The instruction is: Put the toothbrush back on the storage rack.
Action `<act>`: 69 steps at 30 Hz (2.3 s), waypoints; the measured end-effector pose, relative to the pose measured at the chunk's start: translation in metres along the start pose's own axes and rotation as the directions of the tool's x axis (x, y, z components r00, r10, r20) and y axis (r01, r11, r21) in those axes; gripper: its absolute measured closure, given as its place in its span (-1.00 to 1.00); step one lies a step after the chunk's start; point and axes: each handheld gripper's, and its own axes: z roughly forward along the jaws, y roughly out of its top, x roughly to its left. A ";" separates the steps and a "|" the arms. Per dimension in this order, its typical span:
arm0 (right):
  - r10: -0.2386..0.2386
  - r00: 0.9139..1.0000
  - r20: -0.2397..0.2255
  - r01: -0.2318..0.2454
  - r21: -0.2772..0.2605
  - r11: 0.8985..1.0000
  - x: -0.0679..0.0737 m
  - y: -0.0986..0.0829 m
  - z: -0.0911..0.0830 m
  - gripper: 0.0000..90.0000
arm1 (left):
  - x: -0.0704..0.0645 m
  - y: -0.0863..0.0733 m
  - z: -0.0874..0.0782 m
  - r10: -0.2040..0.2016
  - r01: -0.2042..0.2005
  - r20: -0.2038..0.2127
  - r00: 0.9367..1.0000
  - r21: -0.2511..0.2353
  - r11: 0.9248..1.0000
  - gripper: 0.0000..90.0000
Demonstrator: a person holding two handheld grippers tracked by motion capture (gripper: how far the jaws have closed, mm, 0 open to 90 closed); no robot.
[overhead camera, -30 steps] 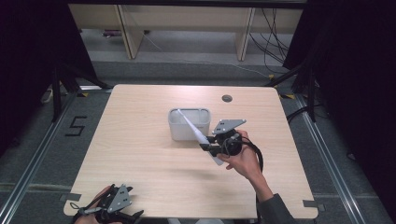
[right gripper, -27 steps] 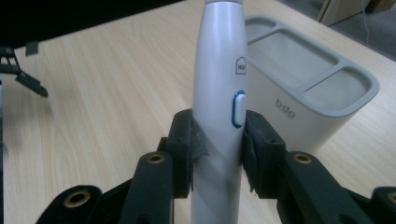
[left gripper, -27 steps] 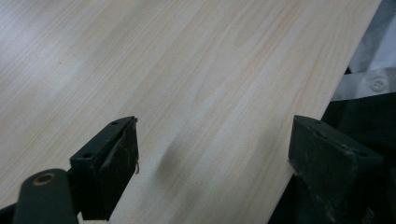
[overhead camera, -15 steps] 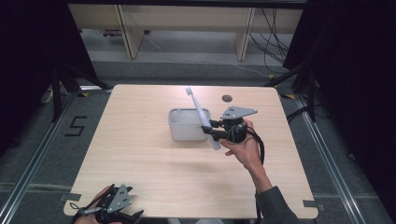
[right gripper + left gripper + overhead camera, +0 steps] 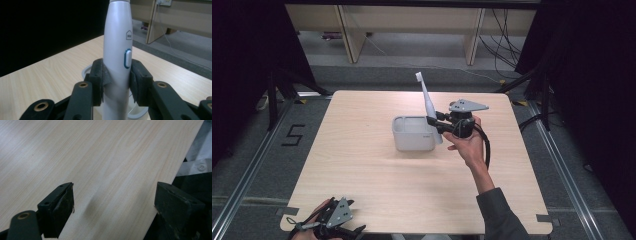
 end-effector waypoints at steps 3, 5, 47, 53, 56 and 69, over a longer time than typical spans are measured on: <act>-0.022 1.000 0.006 0.022 -0.009 1.000 -0.003 0.004 0.002 0.48 | 0.000 0.000 0.001 -0.008 0.008 -0.004 1.000 -0.006 1.000 -0.65; -0.005 1.000 0.012 0.005 -0.025 1.000 -0.004 0.007 0.004 0.48 | -0.001 0.000 0.001 -0.015 0.015 -0.004 1.000 -0.015 1.000 -0.65; 0.129 0.987 0.100 -0.119 -0.099 0.988 -0.039 0.009 0.051 0.47 | -0.002 0.000 0.000 -0.007 0.007 0.008 1.000 -0.011 1.000 -0.65; 0.126 0.985 0.116 -0.115 -0.097 0.989 -0.041 0.005 0.058 0.47 | -0.002 0.000 0.000 -0.009 0.009 0.009 1.000 -0.011 1.000 -0.65; 0.148 0.983 0.111 -0.138 -0.096 0.986 -0.040 0.004 0.058 0.47 | -0.002 0.000 0.000 -0.017 0.017 0.012 1.000 -0.008 1.000 -0.65; 0.144 0.982 0.118 -0.133 -0.100 0.986 -0.045 -0.014 0.062 0.47 | -0.002 0.000 0.000 -0.009 0.009 0.010 1.000 -0.015 1.000 -0.65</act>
